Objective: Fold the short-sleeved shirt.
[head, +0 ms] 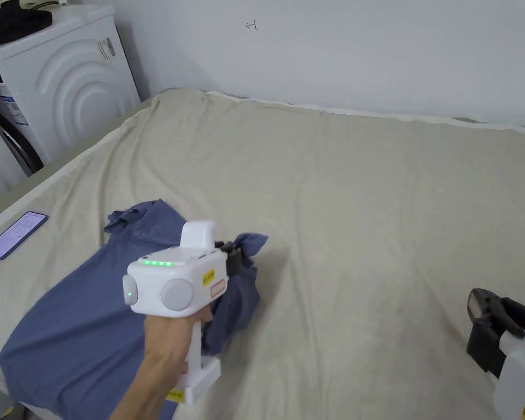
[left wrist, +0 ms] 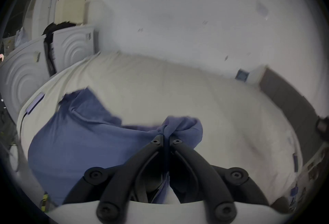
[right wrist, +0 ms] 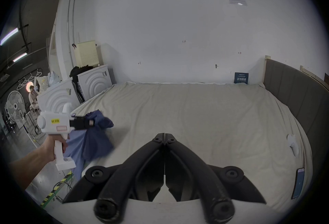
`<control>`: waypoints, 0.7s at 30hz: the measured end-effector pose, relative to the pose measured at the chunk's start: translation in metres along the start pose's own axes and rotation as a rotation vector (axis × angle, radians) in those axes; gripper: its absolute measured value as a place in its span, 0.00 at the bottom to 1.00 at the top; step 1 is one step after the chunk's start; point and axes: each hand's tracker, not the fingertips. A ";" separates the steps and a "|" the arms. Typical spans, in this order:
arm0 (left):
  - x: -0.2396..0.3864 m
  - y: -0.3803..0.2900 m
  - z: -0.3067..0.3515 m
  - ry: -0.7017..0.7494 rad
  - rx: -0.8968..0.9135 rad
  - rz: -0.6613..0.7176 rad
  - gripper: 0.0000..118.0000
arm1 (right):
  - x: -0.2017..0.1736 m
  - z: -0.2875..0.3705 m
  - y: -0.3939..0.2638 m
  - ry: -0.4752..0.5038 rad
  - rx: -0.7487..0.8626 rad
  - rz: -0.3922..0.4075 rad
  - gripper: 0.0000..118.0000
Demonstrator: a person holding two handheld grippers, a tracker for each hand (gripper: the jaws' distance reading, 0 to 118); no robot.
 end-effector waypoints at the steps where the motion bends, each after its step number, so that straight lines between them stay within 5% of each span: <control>1: 0.009 0.012 0.003 -0.001 0.053 0.014 0.02 | 0.003 0.003 0.001 0.011 -0.001 -0.013 0.00; 6: 0.062 0.054 -0.001 -0.142 0.121 0.088 0.02 | 0.024 0.028 0.015 -0.071 0.092 -0.085 0.00; 13: 0.217 0.051 -0.036 -0.367 0.069 -0.178 0.02 | 0.055 0.079 0.044 -0.189 0.211 -0.063 0.00; 21: 0.417 -0.038 -0.046 -0.726 -0.086 -0.240 0.02 | 0.097 0.149 0.057 -0.302 0.315 -0.107 0.00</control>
